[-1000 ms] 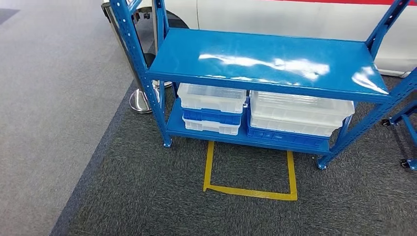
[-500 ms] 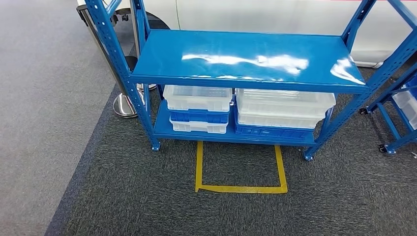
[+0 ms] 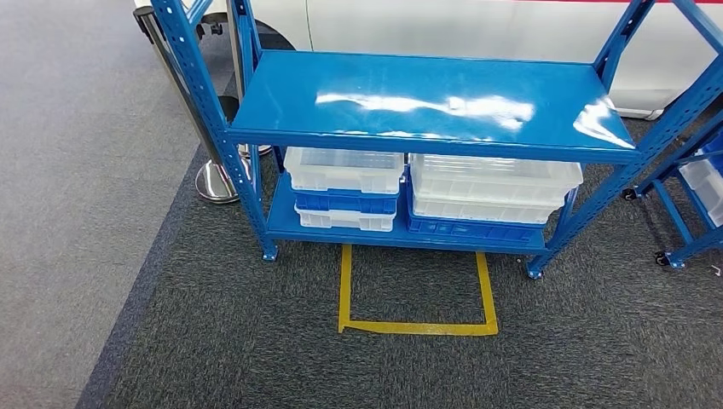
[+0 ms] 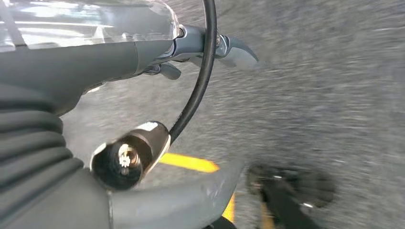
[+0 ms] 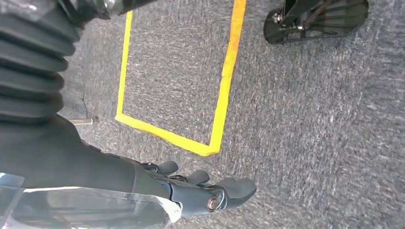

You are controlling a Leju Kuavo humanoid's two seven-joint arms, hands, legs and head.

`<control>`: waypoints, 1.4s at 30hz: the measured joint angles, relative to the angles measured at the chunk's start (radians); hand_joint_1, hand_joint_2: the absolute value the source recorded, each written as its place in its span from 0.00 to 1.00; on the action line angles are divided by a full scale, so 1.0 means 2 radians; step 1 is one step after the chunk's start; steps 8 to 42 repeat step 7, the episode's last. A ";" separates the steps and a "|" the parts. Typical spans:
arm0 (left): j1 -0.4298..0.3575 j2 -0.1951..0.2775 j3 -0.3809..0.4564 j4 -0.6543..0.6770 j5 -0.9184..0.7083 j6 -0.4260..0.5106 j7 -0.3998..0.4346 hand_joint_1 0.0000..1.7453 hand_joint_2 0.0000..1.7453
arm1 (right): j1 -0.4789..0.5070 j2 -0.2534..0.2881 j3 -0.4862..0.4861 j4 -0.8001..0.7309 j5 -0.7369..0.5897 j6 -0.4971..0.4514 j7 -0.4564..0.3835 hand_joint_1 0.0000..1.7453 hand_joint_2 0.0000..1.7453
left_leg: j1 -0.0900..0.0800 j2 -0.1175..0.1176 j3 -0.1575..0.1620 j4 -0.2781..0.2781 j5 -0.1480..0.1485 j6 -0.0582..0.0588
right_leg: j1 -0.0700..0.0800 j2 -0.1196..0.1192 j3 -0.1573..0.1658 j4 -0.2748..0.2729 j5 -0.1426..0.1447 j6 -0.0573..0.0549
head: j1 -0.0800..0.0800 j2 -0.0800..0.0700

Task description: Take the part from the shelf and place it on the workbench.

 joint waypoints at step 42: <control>0.007 0.004 -0.018 -0.006 0.030 -0.008 0.009 0.00 1.00 | 0.006 -0.003 0.015 -0.005 -0.041 0.012 0.010 0.00 1.00 | 0.000 0.000 0.000 0.000 0.000 0.000 | 0.000 0.000 0.000 0.000 0.000 0.000 | 0.000 0.000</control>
